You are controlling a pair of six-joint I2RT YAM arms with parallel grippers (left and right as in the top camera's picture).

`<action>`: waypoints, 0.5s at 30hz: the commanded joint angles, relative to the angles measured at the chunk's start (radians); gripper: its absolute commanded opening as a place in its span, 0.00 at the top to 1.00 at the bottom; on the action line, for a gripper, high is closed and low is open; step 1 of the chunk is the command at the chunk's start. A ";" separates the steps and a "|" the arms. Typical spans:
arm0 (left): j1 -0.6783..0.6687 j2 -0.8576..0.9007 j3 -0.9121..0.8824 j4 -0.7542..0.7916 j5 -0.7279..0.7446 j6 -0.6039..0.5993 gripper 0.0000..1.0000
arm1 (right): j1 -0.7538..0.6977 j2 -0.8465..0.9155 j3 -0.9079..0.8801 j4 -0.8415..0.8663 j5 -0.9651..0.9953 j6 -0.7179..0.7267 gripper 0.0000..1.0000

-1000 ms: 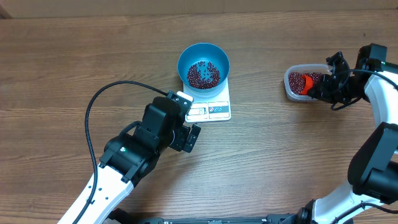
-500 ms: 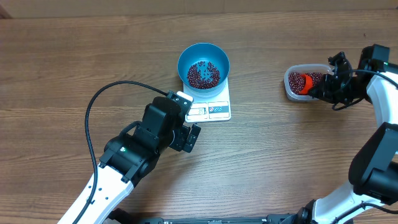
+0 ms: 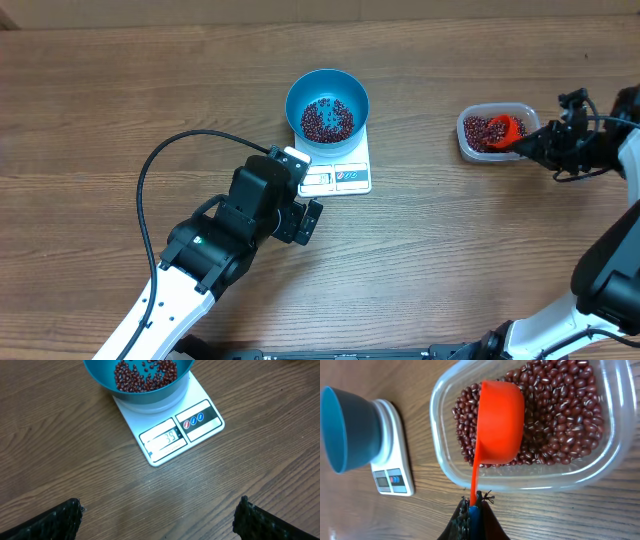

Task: Scoop item into bowl and weigh 150g on scale
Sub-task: 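Dip the red cup into the beans and scoop again with the right gripper, then carry the filled red cup with the right gripper over the blue bowl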

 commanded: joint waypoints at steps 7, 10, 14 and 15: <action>0.004 0.003 0.000 0.004 0.012 0.018 0.00 | -0.030 0.005 -0.005 -0.022 -0.154 -0.047 0.96; 0.004 0.003 0.000 0.004 0.012 0.018 0.00 | -0.030 0.005 -0.005 -0.023 -0.163 -0.046 0.96; 0.004 0.003 0.000 0.004 0.012 0.018 0.00 | -0.030 0.005 -0.005 -0.024 -0.163 -0.047 0.96; 0.004 0.003 0.000 0.004 0.012 0.018 0.01 | -0.030 0.005 -0.005 -0.024 -0.163 -0.046 0.96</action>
